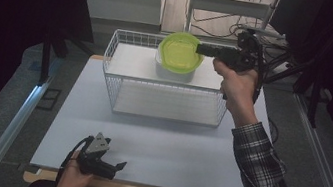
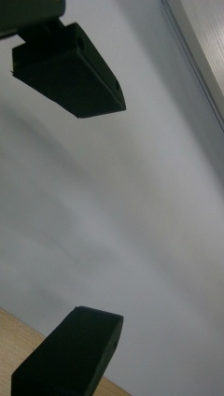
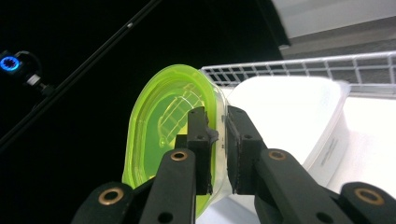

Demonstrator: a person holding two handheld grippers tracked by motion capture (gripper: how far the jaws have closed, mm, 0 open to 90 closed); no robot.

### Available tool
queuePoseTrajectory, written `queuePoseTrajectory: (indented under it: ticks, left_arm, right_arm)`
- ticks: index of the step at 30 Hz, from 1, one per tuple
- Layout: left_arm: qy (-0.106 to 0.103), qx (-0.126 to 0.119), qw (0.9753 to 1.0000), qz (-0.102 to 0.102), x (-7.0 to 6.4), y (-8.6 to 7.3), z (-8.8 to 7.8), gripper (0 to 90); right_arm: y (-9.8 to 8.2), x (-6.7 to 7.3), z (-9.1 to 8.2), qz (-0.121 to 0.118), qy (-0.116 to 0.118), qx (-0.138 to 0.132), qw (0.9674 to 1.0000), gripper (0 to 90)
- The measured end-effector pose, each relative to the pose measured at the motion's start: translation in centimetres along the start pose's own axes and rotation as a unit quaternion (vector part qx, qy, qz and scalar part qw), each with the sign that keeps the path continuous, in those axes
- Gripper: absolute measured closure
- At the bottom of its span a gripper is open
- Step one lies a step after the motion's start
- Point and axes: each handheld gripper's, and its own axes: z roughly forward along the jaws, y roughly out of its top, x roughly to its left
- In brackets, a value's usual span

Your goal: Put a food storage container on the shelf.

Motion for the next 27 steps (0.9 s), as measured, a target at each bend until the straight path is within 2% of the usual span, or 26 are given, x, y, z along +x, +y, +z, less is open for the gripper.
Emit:
queuePoseTrajectory:
  ticks: [9,17,23,27]
  left_arm:
    - [0.001,0.0,1.0,-0.003,0.0,0.0,0.0,1.7]
    - [-0.002,0.0,1.0,-0.001,0.0,0.0,0.0,1.7]
    - [-0.004,0.001,1.0,-0.001,0.0,0.0,0.0,1.8]
    - [-0.005,0.001,1.0,0.0,-0.1,0.0,0.1,1.8]
  right_arm:
    - [1.5,-0.2,1.5,0.012,-0.032,-0.019,0.9992,81.2]
    - [1.9,-0.6,2.8,0.028,-0.053,-0.024,0.9979,81.2]
    - [1.9,-0.9,3.6,0.032,-0.065,-0.023,0.9971,81.0]
    - [2.0,-0.8,3.8,0.023,-0.075,-0.026,0.9966,79.8]
